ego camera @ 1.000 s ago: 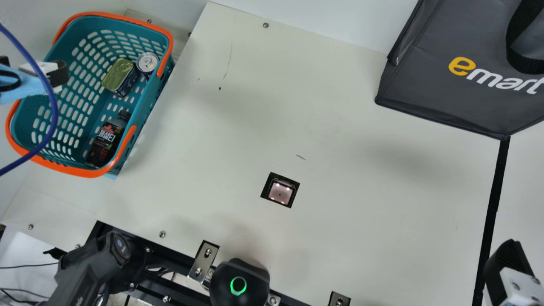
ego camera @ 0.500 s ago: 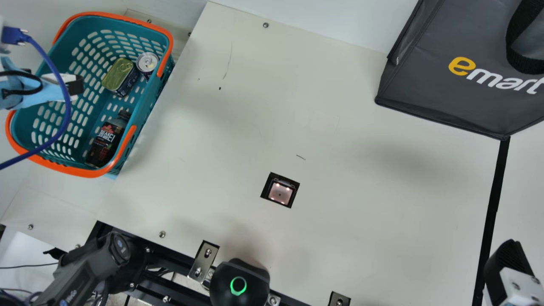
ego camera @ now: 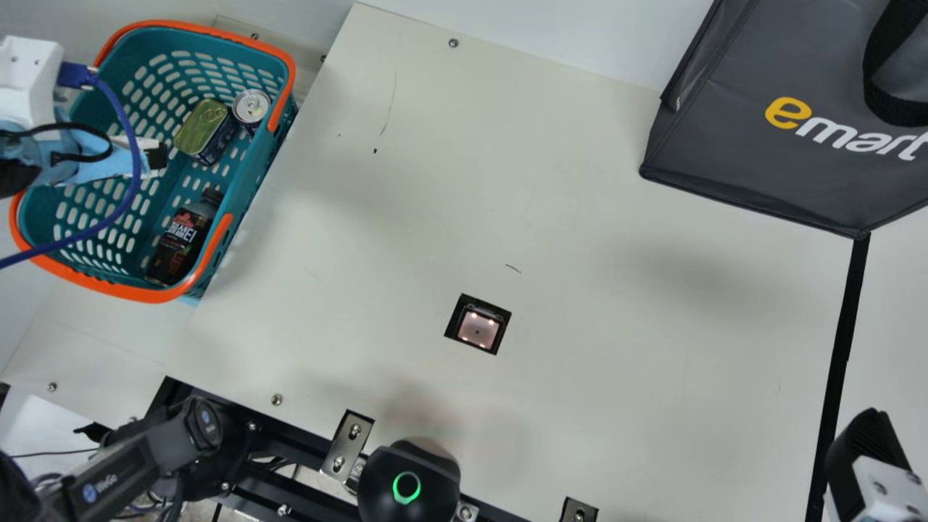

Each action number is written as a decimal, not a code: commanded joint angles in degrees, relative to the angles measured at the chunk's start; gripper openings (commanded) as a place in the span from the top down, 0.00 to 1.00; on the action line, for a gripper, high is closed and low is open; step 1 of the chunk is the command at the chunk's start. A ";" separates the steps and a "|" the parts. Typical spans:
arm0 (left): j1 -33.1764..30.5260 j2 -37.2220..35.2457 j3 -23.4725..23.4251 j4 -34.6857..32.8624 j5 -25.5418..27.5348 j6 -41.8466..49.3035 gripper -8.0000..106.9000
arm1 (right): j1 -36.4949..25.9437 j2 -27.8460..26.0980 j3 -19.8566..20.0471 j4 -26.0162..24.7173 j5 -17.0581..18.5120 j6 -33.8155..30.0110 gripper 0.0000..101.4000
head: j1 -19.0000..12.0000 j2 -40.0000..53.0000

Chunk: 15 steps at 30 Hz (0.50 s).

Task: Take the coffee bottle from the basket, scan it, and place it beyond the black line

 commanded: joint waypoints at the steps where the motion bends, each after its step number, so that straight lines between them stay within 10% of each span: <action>1: 0.03 1.66 0.38 -0.26 -1.37 0.90 0.15 | 0.00 0.00 0.00 0.00 0.00 0.00 0.10 | -1.48 0.14; 15: 2.02 13.14 0.30 -4.05 -6.87 9.27 0.15 | 0.00 0.00 0.00 0.00 0.00 0.00 0.10 | -1.48 0.14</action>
